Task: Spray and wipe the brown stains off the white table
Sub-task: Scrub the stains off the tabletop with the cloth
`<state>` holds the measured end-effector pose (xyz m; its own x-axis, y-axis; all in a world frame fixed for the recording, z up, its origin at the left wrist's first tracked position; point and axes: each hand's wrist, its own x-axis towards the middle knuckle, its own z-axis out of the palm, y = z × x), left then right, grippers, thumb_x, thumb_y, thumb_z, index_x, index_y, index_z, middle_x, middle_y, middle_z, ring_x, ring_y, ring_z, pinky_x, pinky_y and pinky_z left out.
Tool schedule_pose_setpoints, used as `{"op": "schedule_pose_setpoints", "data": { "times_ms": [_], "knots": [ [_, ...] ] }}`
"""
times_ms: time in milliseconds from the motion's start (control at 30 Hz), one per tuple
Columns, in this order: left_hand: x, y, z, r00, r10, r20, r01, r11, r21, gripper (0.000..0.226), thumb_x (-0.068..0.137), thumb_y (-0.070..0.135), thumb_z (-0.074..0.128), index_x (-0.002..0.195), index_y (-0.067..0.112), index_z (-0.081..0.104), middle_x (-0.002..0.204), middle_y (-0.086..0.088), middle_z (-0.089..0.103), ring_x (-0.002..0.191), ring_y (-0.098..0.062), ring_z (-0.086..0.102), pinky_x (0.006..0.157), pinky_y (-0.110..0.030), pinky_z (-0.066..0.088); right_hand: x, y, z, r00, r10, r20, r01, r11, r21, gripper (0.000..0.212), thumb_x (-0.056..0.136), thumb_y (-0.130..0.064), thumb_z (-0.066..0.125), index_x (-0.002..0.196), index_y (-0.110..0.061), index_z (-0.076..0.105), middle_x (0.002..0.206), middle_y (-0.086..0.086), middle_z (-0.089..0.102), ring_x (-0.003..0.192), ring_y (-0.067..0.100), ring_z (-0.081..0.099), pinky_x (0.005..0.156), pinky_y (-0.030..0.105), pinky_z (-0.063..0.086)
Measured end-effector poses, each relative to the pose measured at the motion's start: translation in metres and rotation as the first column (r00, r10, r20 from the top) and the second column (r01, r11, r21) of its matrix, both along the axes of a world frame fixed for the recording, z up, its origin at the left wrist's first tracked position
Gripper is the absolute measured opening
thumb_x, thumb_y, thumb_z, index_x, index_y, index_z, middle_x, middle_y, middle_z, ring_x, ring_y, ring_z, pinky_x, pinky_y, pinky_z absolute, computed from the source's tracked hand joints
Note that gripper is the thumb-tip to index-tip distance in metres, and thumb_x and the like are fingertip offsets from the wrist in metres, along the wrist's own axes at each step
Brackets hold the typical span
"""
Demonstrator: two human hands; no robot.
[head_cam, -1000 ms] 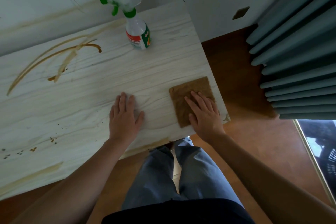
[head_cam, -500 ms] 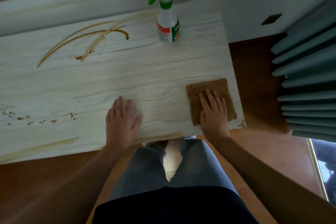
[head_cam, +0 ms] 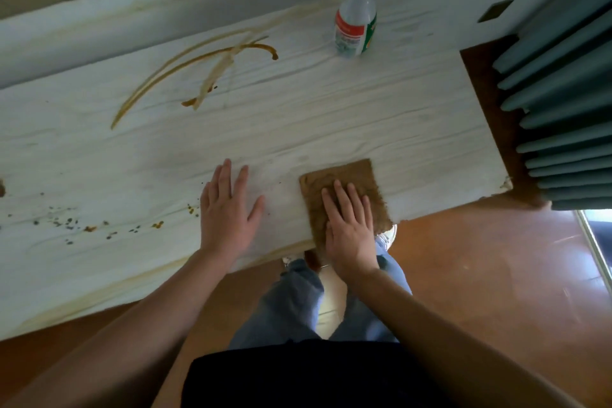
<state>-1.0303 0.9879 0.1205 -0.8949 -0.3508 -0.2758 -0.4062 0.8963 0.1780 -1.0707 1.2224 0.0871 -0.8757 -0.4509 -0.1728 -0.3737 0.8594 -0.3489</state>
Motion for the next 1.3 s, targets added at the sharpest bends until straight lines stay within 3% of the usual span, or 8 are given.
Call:
{"op": "schedule_pose_setpoints", "data": {
  "times_ms": [133, 267, 433, 533, 733, 900, 1133, 1300],
  "knots": [
    [0.013, -0.031, -0.004, 0.999, -0.042, 0.017, 0.042, 0.999, 0.014, 0.067, 0.101, 0.05, 0.045, 0.157, 0.017, 0.029, 0.168, -0.014, 0.017, 0.155, -0.034, 0.016, 0.122, -0.052, 0.025, 0.034, -0.048, 0.001, 0.992, 0.119, 0.042, -0.12, 0.992, 0.025, 0.063, 0.091, -0.021, 0.036, 0.154, -0.02, 0.035, 0.164, 0.005, 0.025, 0.154, 0.028, 0.012, 0.124, 0.051, 0.008],
    [0.023, -0.042, -0.011, 0.992, -0.117, 0.044, 0.117, 0.993, -0.001, 0.066, 0.101, 0.049, 0.046, 0.156, 0.016, 0.034, 0.168, -0.012, 0.02, 0.155, -0.032, 0.016, 0.122, -0.05, 0.025, 0.021, -0.03, 0.0, 0.979, 0.201, 0.039, -0.202, 0.979, 0.011, 0.061, 0.094, -0.034, 0.047, 0.153, -0.025, 0.038, 0.163, 0.0, 0.029, 0.152, 0.022, 0.02, 0.124, 0.045, 0.017],
    [0.024, -0.044, -0.016, 0.994, -0.104, 0.016, 0.104, 0.995, 0.003, 0.065, 0.1, 0.048, 0.049, 0.155, 0.016, 0.036, 0.167, -0.012, 0.022, 0.154, -0.032, 0.017, 0.121, -0.05, 0.024, -0.017, 0.015, -0.002, 0.998, 0.054, 0.023, -0.055, 0.995, 0.085, 0.064, 0.098, -0.043, 0.04, 0.158, -0.026, 0.025, 0.166, 0.001, 0.019, 0.155, 0.02, 0.009, 0.126, 0.043, 0.01],
    [0.025, -0.044, -0.02, 0.996, -0.088, 0.006, 0.088, 0.996, 0.003, 0.065, 0.1, 0.05, 0.047, 0.156, 0.018, 0.034, 0.168, -0.01, 0.02, 0.155, -0.031, 0.015, 0.122, -0.049, 0.021, -0.045, 0.017, -0.001, 0.996, 0.08, 0.04, -0.084, 0.989, 0.118, 0.064, 0.099, -0.044, 0.034, 0.159, -0.026, 0.021, 0.167, 0.0, 0.015, 0.155, 0.02, 0.004, 0.126, 0.044, 0.006],
    [0.029, -0.044, -0.026, 0.993, -0.1, -0.055, 0.099, 0.995, -0.022, 0.067, 0.1, 0.054, 0.038, 0.154, 0.016, 0.037, 0.165, -0.014, 0.027, 0.152, -0.033, 0.023, 0.12, -0.051, 0.027, -0.079, -0.056, -0.007, 0.999, 0.024, 0.024, -0.027, 0.991, 0.132, 0.061, 0.103, -0.033, 0.036, 0.16, -0.022, 0.017, 0.169, 0.003, 0.006, 0.155, 0.023, -0.002, 0.125, 0.044, -0.001],
    [0.03, -0.047, -0.027, 0.993, -0.106, -0.051, 0.106, 0.994, -0.013, 0.067, 0.102, 0.057, 0.034, 0.156, 0.017, 0.033, 0.166, -0.012, 0.025, 0.153, -0.031, 0.02, 0.121, -0.05, 0.025, -0.044, -0.111, -0.003, 1.0, 0.019, 0.024, -0.022, 0.991, 0.134, 0.062, 0.102, -0.027, 0.035, 0.16, -0.019, 0.015, 0.168, 0.007, 0.005, 0.155, 0.028, -0.002, 0.125, 0.049, 0.002],
    [0.027, -0.046, -0.022, 0.995, -0.102, -0.02, 0.102, 0.995, 0.011, 0.066, 0.101, 0.054, 0.043, 0.156, 0.019, 0.033, 0.168, -0.01, 0.02, 0.155, -0.029, 0.016, 0.123, -0.047, 0.021, 0.024, -0.047, 0.005, 0.985, 0.17, 0.035, -0.173, 0.982, 0.076, 0.062, 0.097, -0.032, 0.045, 0.157, -0.023, 0.03, 0.165, 0.002, 0.025, 0.153, 0.023, 0.018, 0.125, 0.045, 0.015],
    [0.028, -0.048, -0.023, 0.994, -0.105, -0.014, 0.105, 0.994, 0.025, 0.065, 0.101, 0.051, 0.044, 0.157, 0.02, 0.032, 0.168, -0.009, 0.018, 0.155, -0.029, 0.013, 0.123, -0.049, 0.021, -0.018, 0.027, 0.005, 0.998, 0.063, 0.023, -0.066, 0.979, 0.193, 0.066, 0.098, -0.048, 0.037, 0.159, -0.028, 0.021, 0.166, -0.001, 0.021, 0.154, 0.02, 0.014, 0.124, 0.046, 0.018]
  ]
}}
